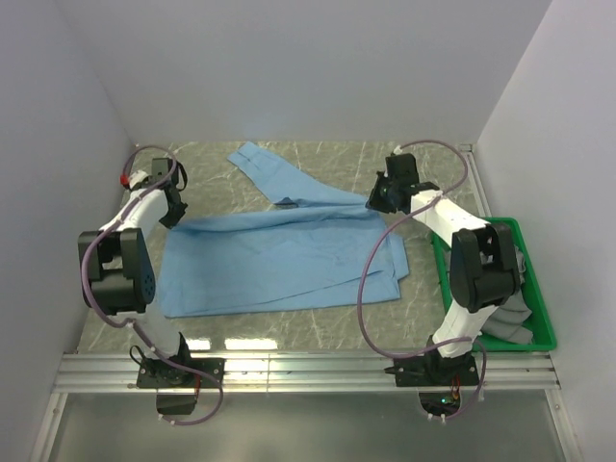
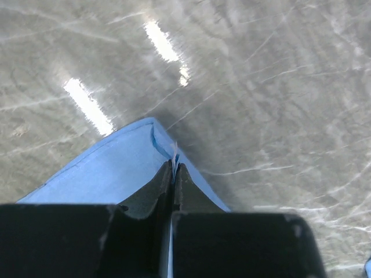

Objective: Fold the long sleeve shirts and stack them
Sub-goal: Fold the shirt

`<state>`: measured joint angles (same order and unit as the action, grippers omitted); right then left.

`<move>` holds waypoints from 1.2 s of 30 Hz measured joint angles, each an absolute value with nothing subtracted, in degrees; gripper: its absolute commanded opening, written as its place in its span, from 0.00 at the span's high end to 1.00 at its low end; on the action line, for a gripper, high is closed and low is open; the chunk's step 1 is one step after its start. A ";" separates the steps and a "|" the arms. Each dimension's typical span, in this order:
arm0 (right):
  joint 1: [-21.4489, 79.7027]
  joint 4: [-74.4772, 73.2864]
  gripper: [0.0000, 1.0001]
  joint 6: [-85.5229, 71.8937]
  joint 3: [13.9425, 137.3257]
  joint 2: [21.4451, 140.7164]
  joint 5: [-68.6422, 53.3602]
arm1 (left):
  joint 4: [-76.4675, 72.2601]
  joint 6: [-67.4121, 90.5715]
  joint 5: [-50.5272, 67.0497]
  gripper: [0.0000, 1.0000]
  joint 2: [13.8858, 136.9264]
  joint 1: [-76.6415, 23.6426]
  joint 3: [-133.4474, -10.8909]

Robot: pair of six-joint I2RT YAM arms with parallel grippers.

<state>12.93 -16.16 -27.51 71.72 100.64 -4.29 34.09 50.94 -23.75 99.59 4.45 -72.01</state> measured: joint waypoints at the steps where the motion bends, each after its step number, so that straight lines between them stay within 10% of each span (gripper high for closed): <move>1: 12.88 -15.53 1.00 -28.05 70.37 100.16 -4.58 | 33.50 51.29 -23.81 0.99 98.87 4.47 -70.67; 9: 12.84 -12.25 0.96 -31.94 61.87 98.72 -6.42 | 30.59 53.89 -23.88 0.82 95.18 4.73 -60.53; 23: 17.32 -18.20 0.48 -28.18 60.84 94.94 -1.67 | 29.34 53.25 -23.29 0.04 82.41 5.28 -52.47; 36: 22.76 -18.35 0.52 -22.90 72.88 98.37 1.26 | 29.32 47.40 -17.67 0.21 82.24 2.79 -59.86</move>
<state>22.76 -18.35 -22.90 72.88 98.37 1.26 29.32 47.40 -17.67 82.24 2.79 -59.86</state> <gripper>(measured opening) 0.483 0.821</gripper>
